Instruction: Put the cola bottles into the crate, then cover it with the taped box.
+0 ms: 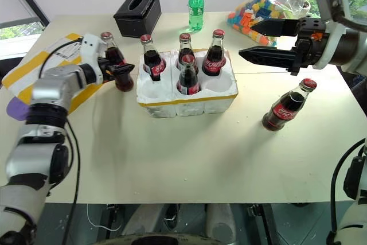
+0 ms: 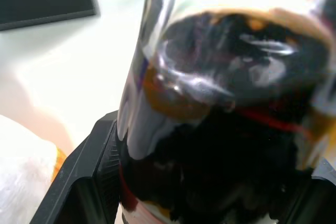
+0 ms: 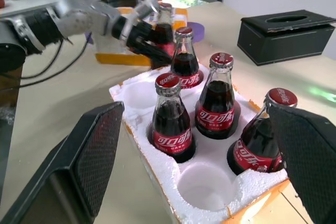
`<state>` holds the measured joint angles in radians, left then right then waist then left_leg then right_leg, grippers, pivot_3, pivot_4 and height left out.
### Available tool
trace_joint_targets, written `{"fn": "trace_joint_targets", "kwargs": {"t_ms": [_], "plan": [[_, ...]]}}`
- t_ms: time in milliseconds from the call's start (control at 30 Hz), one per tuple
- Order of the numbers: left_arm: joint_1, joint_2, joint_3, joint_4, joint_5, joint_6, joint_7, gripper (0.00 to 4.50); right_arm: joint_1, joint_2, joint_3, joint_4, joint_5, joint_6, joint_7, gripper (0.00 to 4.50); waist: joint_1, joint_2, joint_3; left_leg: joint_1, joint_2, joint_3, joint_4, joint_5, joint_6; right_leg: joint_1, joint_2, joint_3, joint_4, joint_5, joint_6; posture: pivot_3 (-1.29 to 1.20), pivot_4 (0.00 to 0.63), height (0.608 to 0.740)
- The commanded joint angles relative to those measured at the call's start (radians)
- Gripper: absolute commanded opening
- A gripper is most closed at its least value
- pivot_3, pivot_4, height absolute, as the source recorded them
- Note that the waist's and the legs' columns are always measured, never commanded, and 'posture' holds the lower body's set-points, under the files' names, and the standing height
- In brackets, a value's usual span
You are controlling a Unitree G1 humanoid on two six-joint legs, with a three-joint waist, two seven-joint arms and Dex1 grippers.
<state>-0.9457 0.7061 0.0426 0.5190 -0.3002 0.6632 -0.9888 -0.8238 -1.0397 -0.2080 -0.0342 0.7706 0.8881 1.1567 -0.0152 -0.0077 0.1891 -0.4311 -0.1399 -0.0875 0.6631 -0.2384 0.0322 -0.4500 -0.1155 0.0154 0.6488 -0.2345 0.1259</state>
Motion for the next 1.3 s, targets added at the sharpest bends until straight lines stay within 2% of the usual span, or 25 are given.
{"fn": "trace_joint_targets", "kwargs": {"t_ms": [33, 167, 300, 600, 867, 933, 967, 1000, 1200, 1300], "plan": [[-0.095, 0.117, 0.012, -0.214, -0.146, 0.127, -0.241, 2.83, 0.001, -0.017, -0.049, -0.025, 0.019, -0.001, -0.004, 4.50, 0.001, -0.001, 0.000, -0.001, 0.000, 0.000, 0.000, 0.000, 0.000, -0.001, 0.000, 0.000, 0.000, 0.000, 0.000, 0.00, 0.150, 0.732], [-0.155, 0.126, 0.010, -0.264, -0.221, 0.213, -0.317, 2.83, 0.014, -0.015, -0.058, -0.030, 0.023, 0.000, -0.011, 4.50, 0.013, 0.000, 0.000, -0.001, -0.001, 0.000, 0.001, -0.001, 0.001, 0.001, -0.001, 0.000, -0.001, 0.000, 0.000, 0.00, 0.150, 0.732], [-0.193, 0.053, -0.017, -0.274, -0.234, 0.219, -0.304, 2.83, 0.021, -0.014, -0.065, -0.033, 0.027, 0.000, -0.023, 4.50, 0.019, -0.001, 0.000, -0.001, -0.002, 0.000, 0.003, -0.002, 0.003, 0.002, -0.001, -0.001, -0.001, 0.001, 0.001, 0.00, 0.150, 0.732], [-0.123, -0.110, -0.099, -0.287, -0.167, 0.084, -0.224, 2.83, 0.042, -0.017, -0.097, -0.063, 0.051, 0.024, -0.054, 4.50, 0.014, -0.001, 0.000, 0.000, -0.001, 0.001, 0.002, 0.000, 0.000, 0.001, -0.001, 0.000, -0.001, 0.001, 0.002, 0.00, 0.150, 0.732], [-0.035, -0.104, -0.175, -0.316, -0.077, -0.021, -0.228, 2.83, 0.070, -0.013, -0.120, -0.081, 0.065, 0.035, -0.082, 4.50, 0.006, -0.001, 0.000, 0.000, -0.001, 0.001, 0.002, 0.000, 0.000, 0.001, -0.002, 0.000, -0.001, 0.001, 0.002, 0.00, 0.150, 0.732], [-0.020, -0.116, -0.181, -0.312, -0.064, -0.030, -0.210, 3.84, 0.074, -0.008, -0.121, -0.083, 0.067, 0.036, -0.088, 4.50, 0.006, -0.001, 0.000, 0.000, -0.001, 0.001, 0.002, 0.000, 0.000, 0.001, -0.002, 0.000, -0.001, 0.001, 0.002, 0.00, 0.150, 0.732], [-0.013, -0.122, -0.183, -0.311, -0.061, -0.029, -0.202, 4.23, 0.075, -0.005, -0.121, -0.083, 0.067, 0.034, -0.091, 4.50, 0.006, -0.001, 0.000, 0.000, -0.001, 0.001, 0.002, 0.000, 0.000, 0.001, -0.002, 0.000, -0.001, 0.001, 0.002, 0.00, 0.150, 0.732], [-0.004, -0.129, -0.183, -0.311, -0.058, -0.033, -0.192, 4.42, 0.077, -0.002, -0.121, -0.082, 0.066, 0.032, -0.095, 4.50, 0.007, -0.001, 0.000, 0.000, -0.001, 0.001, 0.002, 0.000, 0.000, 0.001, -0.002, 0.000, -0.001, 0.001, 0.002, 0.00, 0.150, 0.732], [0.037, -0.151, -0.135, -0.341, -0.087, -0.029, -0.145, 4.42, 0.106, 0.003, -0.132, -0.081, 0.049, 0.013, -0.126, 4.50, 0.006, -0.001, 0.000, 0.000, -0.001, 0.001, 0.002, 0.000, 0.000, 0.001, -0.002, 0.000, -0.001, 0.001, 0.002, 0.00, 0.150, 0.732], [0.027, -0.110, -0.037, -0.379, -0.185, 0.056, -0.160, 4.42, 0.126, -0.024, -0.170, -0.057, 0.034, 0.003, -0.143, 4.50, 0.005, -0.001, 0.000, 0.000, -0.001, 0.001, 0.002, 0.000, 0.000, 0.001, -0.002, 0.000, -0.001, 0.001, 0.002, 0.00, 0.150, 0.732]]}}
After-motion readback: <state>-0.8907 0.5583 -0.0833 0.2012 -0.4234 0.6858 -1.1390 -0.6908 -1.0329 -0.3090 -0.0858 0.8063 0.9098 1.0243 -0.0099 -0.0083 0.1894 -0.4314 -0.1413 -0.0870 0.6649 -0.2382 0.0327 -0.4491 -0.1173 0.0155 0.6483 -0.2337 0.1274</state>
